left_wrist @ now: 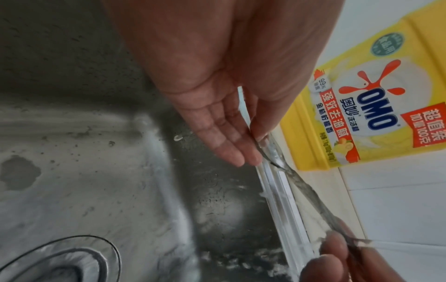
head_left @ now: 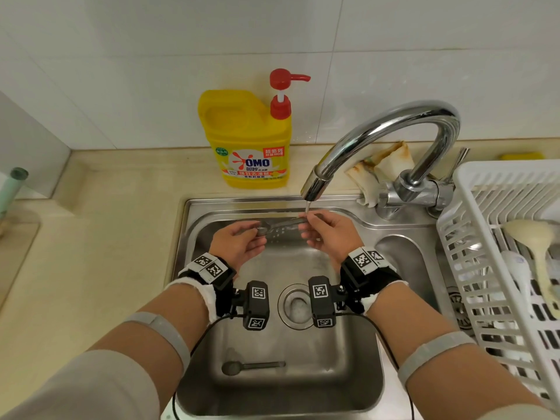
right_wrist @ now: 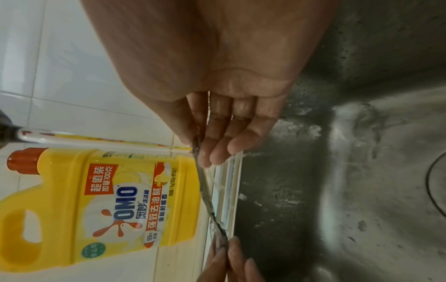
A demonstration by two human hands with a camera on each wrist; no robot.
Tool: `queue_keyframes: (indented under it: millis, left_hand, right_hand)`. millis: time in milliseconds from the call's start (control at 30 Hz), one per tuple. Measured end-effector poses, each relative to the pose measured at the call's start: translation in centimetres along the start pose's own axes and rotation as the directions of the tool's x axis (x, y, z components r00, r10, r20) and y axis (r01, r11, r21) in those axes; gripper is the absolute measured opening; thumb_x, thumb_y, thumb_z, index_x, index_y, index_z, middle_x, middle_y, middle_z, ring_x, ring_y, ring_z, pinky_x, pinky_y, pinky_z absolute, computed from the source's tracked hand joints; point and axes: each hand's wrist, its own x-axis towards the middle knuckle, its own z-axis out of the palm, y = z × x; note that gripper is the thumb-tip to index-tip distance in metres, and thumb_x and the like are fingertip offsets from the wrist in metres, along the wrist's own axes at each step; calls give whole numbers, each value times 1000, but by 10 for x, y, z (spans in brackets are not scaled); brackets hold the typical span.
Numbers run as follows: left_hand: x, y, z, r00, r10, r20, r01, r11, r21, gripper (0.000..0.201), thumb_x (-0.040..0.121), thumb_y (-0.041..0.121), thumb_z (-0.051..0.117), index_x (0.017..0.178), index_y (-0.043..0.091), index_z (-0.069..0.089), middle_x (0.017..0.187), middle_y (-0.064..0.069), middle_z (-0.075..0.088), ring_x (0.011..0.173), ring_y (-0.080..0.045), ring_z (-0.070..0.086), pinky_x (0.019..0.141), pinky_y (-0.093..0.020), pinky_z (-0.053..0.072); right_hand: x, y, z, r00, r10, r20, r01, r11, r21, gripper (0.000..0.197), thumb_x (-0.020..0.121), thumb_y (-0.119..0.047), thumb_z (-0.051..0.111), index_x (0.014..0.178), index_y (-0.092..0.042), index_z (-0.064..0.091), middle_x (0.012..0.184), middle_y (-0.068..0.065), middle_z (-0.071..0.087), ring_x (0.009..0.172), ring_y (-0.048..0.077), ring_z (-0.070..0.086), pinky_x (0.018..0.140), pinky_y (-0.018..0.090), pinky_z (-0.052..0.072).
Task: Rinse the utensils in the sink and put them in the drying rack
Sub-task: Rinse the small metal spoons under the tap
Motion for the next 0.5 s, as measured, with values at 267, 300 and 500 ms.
queue_keyframes:
  millis: [267,300,500]
  left_hand:
    - [0,-4,17,999,7,53,-3,998,-66,23,96,0,58,118,1,67,98,-17,74,89,-23,74,82,-31,61]
    - [0,-4,20,997,2,71,5,996,-92,23,96,0,59,118,1,67,99,-17,75,93,-24,74,84,-32,61]
    - [-1,-4,37,985,-4,174,45,971,-234,29,92,2,65,120,-6,63,114,-21,70,110,-29,69,96,-36,56]
  right_hand:
    - [-7,-5,-12,998,-47,-32,49,997,66,21,100,-10,56,92,-12,75,74,9,70,63,16,65,61,25,53]
    - [-9,-6,-14,999,-35,-37,38,995,90,20,100,-8,55,93,-9,74,74,9,69,64,16,65,62,25,54]
    - [-15,-3,-35,993,-28,-116,28,1000,-1,16,97,-3,58,97,-6,73,78,10,71,68,18,66,67,30,55]
